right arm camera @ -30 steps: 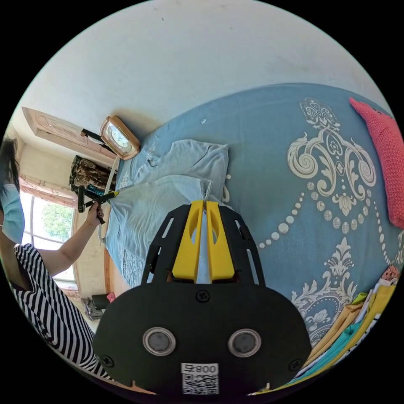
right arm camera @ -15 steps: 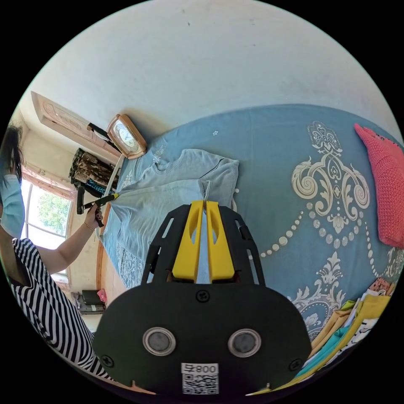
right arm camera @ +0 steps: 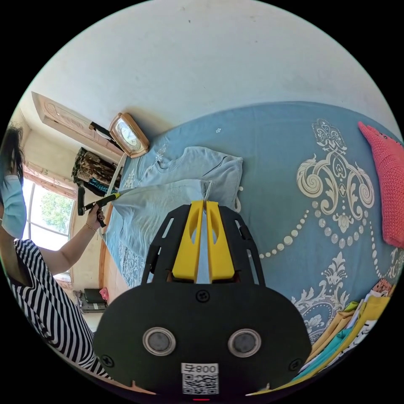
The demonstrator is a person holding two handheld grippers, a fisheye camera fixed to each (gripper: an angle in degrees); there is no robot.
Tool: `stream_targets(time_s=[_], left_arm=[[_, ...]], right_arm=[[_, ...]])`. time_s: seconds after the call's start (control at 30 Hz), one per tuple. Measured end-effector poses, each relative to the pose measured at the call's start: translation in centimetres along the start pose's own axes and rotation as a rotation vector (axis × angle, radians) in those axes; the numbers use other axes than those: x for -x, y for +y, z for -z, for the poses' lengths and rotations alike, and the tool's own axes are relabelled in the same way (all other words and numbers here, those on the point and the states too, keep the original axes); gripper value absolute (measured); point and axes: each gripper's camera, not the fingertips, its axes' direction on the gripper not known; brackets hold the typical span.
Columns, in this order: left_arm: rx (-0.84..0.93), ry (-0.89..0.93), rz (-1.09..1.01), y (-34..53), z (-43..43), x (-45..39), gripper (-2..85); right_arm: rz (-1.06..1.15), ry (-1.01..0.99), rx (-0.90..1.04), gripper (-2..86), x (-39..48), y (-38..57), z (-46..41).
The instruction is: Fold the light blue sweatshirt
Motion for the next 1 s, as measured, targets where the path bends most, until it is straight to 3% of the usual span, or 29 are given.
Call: stream_targets(time_s=[0.43,0.67,1.0], left_arm=[[-0.112,-0.033,0.001,-4.2,0.9,4.0,2.0],[0.02,-0.083,0.104,-5.3,-6.6,7.6,2.0],[-0.047,-0.087,0.108,-6.1,-9.6,11.3,2.8]], right_arm=[[0.137,0.07,-0.115,0.8,0.4,-7.4,2.5],[-0.006,0.043,-0.039,0.8,-5.8,-10.9,-2.1],[-0.011,0.073,-0.072,1.6,-9.8,-12.0,-1.7]])
